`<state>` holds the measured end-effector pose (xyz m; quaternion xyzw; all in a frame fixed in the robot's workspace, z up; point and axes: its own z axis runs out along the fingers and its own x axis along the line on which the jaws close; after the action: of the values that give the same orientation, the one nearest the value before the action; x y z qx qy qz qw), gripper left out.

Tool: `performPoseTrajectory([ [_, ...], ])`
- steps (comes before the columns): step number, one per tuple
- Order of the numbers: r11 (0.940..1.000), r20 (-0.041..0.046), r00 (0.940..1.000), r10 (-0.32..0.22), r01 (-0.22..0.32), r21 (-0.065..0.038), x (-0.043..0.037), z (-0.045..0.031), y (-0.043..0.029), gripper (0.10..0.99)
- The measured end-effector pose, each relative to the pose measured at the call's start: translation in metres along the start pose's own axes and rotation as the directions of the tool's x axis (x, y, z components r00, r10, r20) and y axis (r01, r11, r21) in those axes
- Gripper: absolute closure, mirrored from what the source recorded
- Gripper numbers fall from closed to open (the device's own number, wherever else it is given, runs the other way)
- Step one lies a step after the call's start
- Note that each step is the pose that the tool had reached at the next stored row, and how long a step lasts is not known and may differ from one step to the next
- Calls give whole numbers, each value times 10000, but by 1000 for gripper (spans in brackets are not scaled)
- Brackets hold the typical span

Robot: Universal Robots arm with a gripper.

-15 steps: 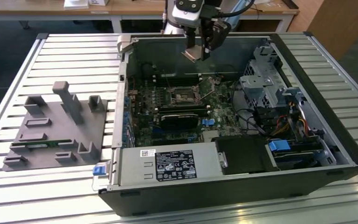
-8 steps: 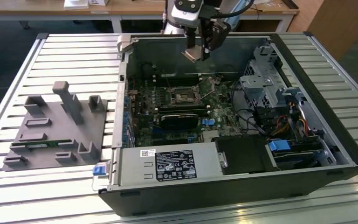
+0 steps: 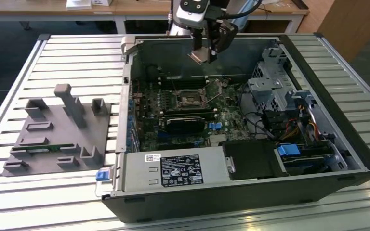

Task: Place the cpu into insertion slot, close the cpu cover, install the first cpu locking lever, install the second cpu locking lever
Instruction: 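Place the cpu into insertion slot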

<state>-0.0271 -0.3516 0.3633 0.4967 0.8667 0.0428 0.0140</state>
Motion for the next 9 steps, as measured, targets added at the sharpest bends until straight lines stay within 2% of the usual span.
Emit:
performPoseTrajectory([
  [9,9999,12,9999,144,-144,-3,0,17,-2,549],
])
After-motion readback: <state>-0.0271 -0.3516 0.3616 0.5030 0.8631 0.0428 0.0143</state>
